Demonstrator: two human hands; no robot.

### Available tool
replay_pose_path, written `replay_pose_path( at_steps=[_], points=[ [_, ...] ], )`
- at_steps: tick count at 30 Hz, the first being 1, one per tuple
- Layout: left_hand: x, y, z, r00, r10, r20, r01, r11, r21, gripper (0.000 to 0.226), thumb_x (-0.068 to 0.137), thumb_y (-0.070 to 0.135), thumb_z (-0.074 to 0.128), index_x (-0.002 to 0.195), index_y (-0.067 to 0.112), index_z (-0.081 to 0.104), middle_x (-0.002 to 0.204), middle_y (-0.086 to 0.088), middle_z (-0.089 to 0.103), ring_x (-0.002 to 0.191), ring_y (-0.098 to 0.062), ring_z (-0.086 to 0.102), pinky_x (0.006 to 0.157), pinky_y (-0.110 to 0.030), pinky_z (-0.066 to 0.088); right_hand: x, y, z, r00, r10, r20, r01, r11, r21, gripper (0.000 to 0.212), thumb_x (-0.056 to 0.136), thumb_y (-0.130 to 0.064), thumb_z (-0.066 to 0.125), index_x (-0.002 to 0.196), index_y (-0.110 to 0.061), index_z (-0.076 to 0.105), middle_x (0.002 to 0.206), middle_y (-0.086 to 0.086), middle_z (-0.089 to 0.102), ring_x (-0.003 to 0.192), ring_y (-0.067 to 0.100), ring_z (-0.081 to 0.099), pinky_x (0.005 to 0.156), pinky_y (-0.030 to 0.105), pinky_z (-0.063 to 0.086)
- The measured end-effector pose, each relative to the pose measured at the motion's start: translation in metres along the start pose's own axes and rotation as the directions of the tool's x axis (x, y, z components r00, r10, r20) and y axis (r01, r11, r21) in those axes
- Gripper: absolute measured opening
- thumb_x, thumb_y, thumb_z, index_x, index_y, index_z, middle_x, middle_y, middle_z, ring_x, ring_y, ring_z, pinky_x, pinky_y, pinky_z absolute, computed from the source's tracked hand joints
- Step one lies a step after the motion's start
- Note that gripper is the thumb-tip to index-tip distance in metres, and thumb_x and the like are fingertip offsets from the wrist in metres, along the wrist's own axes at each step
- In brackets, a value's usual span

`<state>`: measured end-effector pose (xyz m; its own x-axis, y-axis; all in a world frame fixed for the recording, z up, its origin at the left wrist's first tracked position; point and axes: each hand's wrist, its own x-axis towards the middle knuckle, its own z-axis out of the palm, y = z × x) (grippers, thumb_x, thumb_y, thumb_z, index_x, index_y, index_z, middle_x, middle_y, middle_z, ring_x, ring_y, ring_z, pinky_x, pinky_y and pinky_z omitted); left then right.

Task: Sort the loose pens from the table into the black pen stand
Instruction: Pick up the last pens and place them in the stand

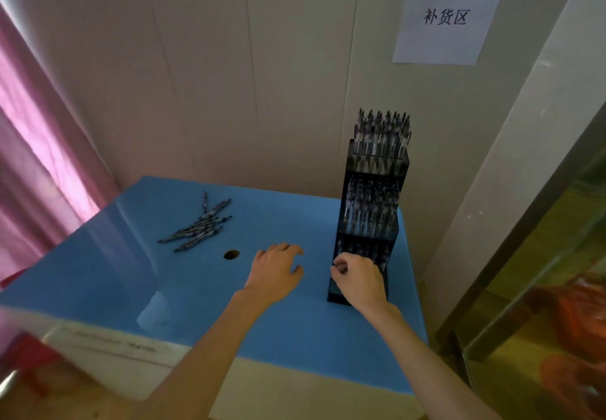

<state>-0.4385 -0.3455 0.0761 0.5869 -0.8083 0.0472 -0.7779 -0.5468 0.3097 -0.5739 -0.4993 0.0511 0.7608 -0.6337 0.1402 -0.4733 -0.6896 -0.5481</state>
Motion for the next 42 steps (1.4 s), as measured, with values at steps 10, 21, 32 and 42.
replay_pose_path(
  at_steps=[10, 21, 32, 42],
  points=[
    [-0.061, -0.029, -0.037, 0.983, -0.137, -0.119, 0.138, 0.99, -0.003, 0.044, 0.103, 0.04, 0.046, 0.146, 0.027, 0.045, 0.146, 0.004, 0.048, 0.131, -0.022, 0.047, 0.112, -0.041, 0.033, -0.016, -0.057, 0.014, 0.966, -0.236, 0.102, 0.234, 0.972, 0.025, 0.033, 0.096, -0.034, 0.063, 0.126, -0.02, 0.063, 0.122, 0.0, 0.064, 0.104, 0.016, 0.064, 0.087, 0.033, 0.055],
    [-0.103, -0.125, -0.068, 0.97, -0.209, -0.123, 0.204, 0.978, -0.048, 0.046, 0.1, 0.045, 0.049, 0.144, 0.033, 0.044, 0.142, 0.006, 0.05, 0.128, -0.019, 0.05, 0.107, -0.041, 0.037, -0.015, -0.151, 0.065, 0.942, -0.273, 0.196, 0.275, 0.961, 0.014, 0.041, 0.098, -0.033, 0.061, 0.136, -0.021, 0.054, 0.133, 0.001, 0.056, 0.105, 0.021, 0.063, 0.091, 0.039, 0.053],
    [-0.128, -0.291, -0.115, 0.973, -0.198, -0.117, 0.189, 0.979, -0.08, 0.051, 0.099, 0.05, 0.047, 0.145, 0.029, 0.043, 0.145, 0.004, 0.047, 0.132, -0.021, 0.046, 0.112, -0.043, 0.034, 0.006, -0.276, 0.153, 0.962, -0.211, 0.173, 0.217, 0.976, -0.016, 0.039, 0.097, -0.032, 0.063, 0.134, -0.02, 0.056, 0.131, 0.001, 0.057, 0.1, 0.021, 0.065, 0.088, 0.039, 0.055],
    [-0.094, -0.372, -0.122, 0.983, -0.169, -0.066, 0.16, 0.979, -0.126, 0.045, 0.097, 0.047, 0.052, 0.138, 0.028, 0.051, 0.133, 0.002, 0.054, 0.122, -0.021, 0.052, 0.107, -0.041, 0.038, 0.029, -0.317, 0.2, 0.988, -0.073, 0.135, 0.075, 0.997, -0.016, 0.038, 0.097, -0.027, 0.062, 0.133, -0.018, 0.058, 0.132, 0.004, 0.058, 0.1, 0.022, 0.065, 0.088, 0.038, 0.055]
  ],
)
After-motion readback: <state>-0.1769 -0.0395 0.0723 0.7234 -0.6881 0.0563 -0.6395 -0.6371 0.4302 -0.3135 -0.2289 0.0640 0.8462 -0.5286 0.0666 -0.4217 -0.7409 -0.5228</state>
